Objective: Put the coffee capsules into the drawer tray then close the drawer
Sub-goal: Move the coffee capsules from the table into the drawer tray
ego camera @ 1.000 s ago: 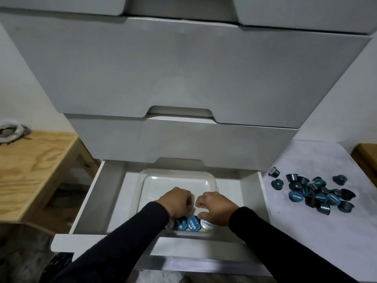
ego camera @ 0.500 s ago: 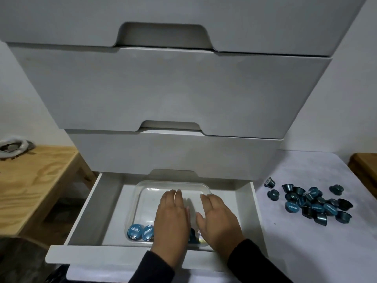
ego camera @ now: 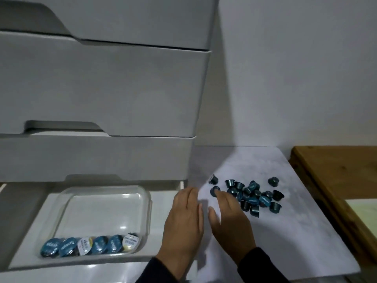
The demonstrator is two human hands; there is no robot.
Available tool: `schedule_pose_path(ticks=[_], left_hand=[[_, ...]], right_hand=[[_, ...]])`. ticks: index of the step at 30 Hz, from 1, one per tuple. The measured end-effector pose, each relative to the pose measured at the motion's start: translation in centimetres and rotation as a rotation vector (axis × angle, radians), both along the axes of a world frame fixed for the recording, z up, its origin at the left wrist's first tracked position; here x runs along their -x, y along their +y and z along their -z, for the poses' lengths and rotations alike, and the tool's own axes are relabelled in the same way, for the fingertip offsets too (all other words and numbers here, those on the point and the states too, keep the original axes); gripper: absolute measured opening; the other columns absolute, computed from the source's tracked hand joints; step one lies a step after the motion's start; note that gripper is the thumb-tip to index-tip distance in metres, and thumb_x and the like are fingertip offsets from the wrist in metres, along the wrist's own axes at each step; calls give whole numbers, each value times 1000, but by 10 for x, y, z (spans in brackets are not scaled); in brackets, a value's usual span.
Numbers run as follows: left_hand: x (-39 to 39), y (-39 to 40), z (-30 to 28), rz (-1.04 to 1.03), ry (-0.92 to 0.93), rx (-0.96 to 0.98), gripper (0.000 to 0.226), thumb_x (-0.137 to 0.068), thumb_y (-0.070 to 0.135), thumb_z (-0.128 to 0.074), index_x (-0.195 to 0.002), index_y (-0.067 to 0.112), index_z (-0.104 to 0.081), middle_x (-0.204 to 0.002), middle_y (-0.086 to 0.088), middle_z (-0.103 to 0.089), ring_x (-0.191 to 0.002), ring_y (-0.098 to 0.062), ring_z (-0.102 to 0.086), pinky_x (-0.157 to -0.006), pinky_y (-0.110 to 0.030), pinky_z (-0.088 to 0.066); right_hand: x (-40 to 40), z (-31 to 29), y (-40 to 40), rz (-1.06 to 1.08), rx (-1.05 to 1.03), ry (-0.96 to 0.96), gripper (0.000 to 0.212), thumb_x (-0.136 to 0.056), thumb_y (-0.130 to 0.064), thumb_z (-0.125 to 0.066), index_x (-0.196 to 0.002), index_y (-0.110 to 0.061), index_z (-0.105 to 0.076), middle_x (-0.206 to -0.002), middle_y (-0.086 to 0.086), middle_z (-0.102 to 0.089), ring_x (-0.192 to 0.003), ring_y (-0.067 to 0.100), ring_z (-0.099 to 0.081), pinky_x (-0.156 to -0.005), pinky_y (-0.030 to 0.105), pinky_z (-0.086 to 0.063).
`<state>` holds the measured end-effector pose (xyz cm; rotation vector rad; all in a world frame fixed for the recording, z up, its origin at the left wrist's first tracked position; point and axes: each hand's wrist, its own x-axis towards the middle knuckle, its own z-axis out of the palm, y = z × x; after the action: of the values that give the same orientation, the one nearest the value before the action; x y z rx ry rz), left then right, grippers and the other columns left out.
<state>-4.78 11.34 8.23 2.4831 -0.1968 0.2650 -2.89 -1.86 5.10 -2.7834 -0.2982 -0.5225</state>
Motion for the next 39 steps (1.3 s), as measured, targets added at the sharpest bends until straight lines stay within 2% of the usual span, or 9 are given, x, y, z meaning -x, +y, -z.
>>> schedule_pose_path(ticks=[2, 4, 10, 17, 22, 28, 32, 37, 39], left_hand=[[-8, -34, 9, 13, -48, -5, 43, -78, 22, -71, -119, 17, -57, -113, 2, -64, -103, -8, -62, -91, -8, -39], [-15, -64, 20, 31, -55, 27, 38, -77, 17, -70, -114, 16, -61, -106, 1, -67, -97, -9, -65, -91, -13, -40], [-36, -127, 58, -11, 30, 7, 31, -81, 15, -60, -113, 15, -64, -106, 1, -67, -100, -13, -63, -83, -16, -48], [-72, -150, 99, -69, 191, 55, 28, -96, 14, -41, -120, 14, -56, -117, -3, -59, -117, -15, -46, -88, -19, -39], [-82, -158, 112, -107, 231, 127, 20, -93, 26, -47, -93, 18, -65, -92, 4, -64, -92, -13, -56, -76, -26, -47], [-82, -162, 109, -149, 225, 285, 20, -82, -6, -56, -84, 4, -73, -99, 3, -57, -90, -9, -54, -78, 1, -33], [-80, -165, 109, -208, 242, 347, 28, -73, -15, -54, -75, 5, -73, -89, -1, -68, -87, -13, -59, -77, -6, -37], [-81, -162, 99, -286, 342, 484, 33, -76, -15, -51, -79, 10, -73, -86, -1, -70, -84, -12, -64, -73, -1, -42], [-83, -160, 89, -299, 353, 536, 33, -81, -12, -51, -81, 12, -74, -82, 4, -68, -79, -6, -64, -71, 0, -43]], right_hand=[[-6, 4, -33, 31, -18, 17, 36, -68, -4, -63, -104, 0, -63, -95, 13, -69, -88, 24, -68, -81, 25, -53], [-14, 20, -68, 65, 14, 54, 39, -62, 7, -61, -100, 1, -65, -92, 13, -70, -87, 25, -68, -83, 23, -49], [-38, 63, -147, 68, -39, 253, 50, -65, 16, -57, -110, -6, -62, -107, 12, -67, -102, 27, -65, -77, 33, -57], [-47, 88, -187, -134, -58, 360, 53, -64, 20, -54, -108, -6, -65, -110, 12, -68, -104, 27, -64, -85, 31, -52], [-49, 83, -193, -220, -121, 402, 36, -66, 12, -49, -92, -7, -65, -90, 9, -65, -77, 26, -64, -62, 30, -53], [-49, 90, -199, -222, -305, 462, 21, -76, 3, -63, -89, -12, -70, -87, 9, -60, -73, 13, -55, -68, 10, -38], [-53, 91, -201, -163, -414, 506, 19, -80, 0, -61, -91, -10, -73, -84, 2, -55, -75, 7, -55, -72, 0, -35], [-61, 80, -201, 5, -544, 610, 21, -79, 1, -62, -95, -9, -72, -83, 2, -63, -75, 13, -60, -70, 15, -43], [-64, 68, -200, 26, -642, 614, 20, -79, 4, -61, -91, -8, -71, -80, 5, -67, -67, 7, -63, -64, 13, -47]])
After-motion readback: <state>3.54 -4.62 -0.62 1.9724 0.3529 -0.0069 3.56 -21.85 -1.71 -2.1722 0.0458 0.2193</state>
